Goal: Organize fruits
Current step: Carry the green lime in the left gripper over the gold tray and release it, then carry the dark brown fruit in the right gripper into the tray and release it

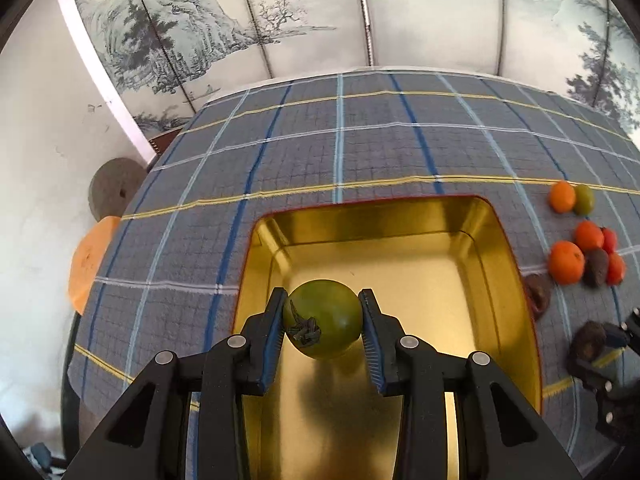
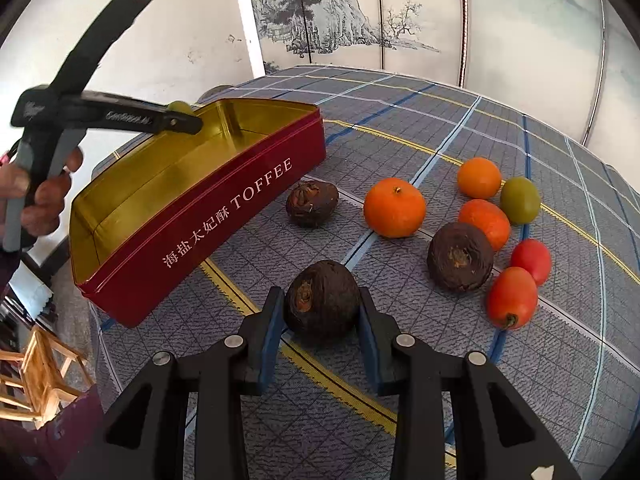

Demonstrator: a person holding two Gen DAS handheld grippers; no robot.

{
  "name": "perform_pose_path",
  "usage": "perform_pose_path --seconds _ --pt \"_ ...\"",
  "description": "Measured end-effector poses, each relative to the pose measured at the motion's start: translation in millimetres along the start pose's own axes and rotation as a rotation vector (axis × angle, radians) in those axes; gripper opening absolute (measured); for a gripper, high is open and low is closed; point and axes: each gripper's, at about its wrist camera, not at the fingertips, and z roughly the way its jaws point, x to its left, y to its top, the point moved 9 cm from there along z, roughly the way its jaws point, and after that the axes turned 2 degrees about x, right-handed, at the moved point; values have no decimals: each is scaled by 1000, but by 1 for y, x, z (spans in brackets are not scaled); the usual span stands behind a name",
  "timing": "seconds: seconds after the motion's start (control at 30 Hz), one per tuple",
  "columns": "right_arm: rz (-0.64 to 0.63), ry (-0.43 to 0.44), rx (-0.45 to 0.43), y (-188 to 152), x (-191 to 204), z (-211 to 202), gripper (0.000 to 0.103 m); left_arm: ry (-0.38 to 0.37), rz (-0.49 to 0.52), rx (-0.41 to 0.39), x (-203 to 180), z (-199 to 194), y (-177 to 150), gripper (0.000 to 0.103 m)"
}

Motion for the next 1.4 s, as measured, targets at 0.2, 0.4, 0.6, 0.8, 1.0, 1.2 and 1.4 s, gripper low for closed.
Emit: perform_pose_path --seconds 0.2,0.4,0.6,0.8,1.0,1.2,1.4 --pt "0 0 0 0 0 0 33 32 -9 -11 4 3 12 63" --pt "2 1 0 0 0 0 33 86 -12 -84 9 -13 16 80" --pt "2 1 0 0 0 0 33 98 -25 -109 7 -34 4 80" --pt "3 2 -1 0 0 0 33 131 -31 -158 0 -68 -15 80" --pt "-8 -9 -1 0 0 0 33 142 -78 -181 2 -96 -36 81" --pt "0 -11 29 2 2 -7 32 150 -99 -169 7 -104 -58 81" --pt "26 39 -22 27 17 -32 32 180 -165 -157 31 -108 -82 81"
